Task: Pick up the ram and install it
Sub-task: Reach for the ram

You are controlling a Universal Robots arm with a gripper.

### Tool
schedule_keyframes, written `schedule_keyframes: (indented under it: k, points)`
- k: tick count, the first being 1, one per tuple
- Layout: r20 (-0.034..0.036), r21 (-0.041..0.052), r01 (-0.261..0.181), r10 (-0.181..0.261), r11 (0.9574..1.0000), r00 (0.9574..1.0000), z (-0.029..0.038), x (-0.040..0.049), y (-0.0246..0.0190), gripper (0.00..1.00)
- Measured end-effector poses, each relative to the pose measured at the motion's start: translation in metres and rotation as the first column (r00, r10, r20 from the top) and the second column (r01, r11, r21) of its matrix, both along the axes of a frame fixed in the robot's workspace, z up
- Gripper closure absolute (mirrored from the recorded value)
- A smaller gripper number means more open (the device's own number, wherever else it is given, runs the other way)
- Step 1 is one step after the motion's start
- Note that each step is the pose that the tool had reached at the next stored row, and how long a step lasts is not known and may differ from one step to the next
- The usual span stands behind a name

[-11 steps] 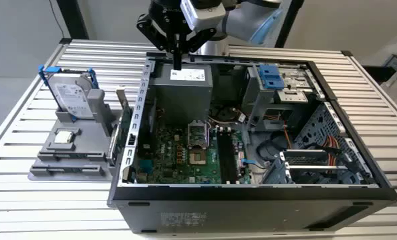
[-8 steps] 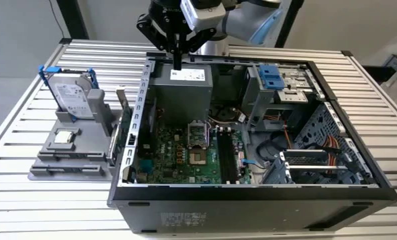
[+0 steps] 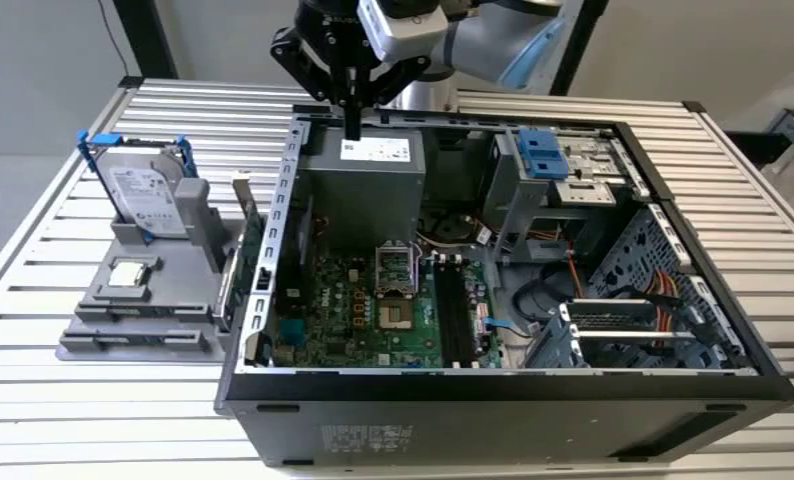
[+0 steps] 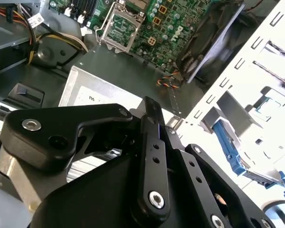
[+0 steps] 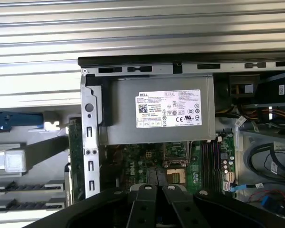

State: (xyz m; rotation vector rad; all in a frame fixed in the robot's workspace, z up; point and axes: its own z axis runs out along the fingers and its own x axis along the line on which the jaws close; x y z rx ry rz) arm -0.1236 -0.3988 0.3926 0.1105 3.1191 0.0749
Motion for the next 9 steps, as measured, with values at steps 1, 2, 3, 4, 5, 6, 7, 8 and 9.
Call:
schedule_keyframes:
  k: [1, 2, 3, 4, 5, 6, 7, 8, 9]
  points:
    - [-0.0003, 0.0000, 0.000, 0.000, 1.0000, 1.0000, 0.0000, -0.0004, 0.0000, 1.00]
    - [-0.0006, 0.0000, 0.000, 0.000, 1.0000, 1.0000, 0.0000, -0.0008, 0.0000, 1.00]
    - [-0.0010, 0.0000, 0.000, 0.000, 1.0000, 1.0000, 0.0000, -0.0011, 0.0000, 1.00]
    - [-0.0013, 0.0000, 0.000, 0.000, 1.0000, 1.0000, 0.0000, -0.0016, 0.0000, 1.00]
    - [-0.0016, 0.0001, 0.000, 0.000, 1.0000, 1.0000, 0.0000, -0.0021, 0.0000, 1.00]
    - [-0.0020, 0.0000, 0.000, 0.000, 1.0000, 1.0000, 0.0000, -0.0027, 0.0000, 1.00]
    - [-0.0023, 0.0000, 0.000, 0.000, 1.0000, 1.0000, 0.0000, -0.0032, 0.0000, 1.00]
    - [-0.0026, 0.0000, 0.000, 0.000, 1.0000, 1.0000, 0.0000, -0.0038, 0.0000, 1.00]
    - [-0.0030, 0.0001, 0.000, 0.000, 1.0000, 1.0000, 0.0000, -0.0043, 0.0000, 1.00]
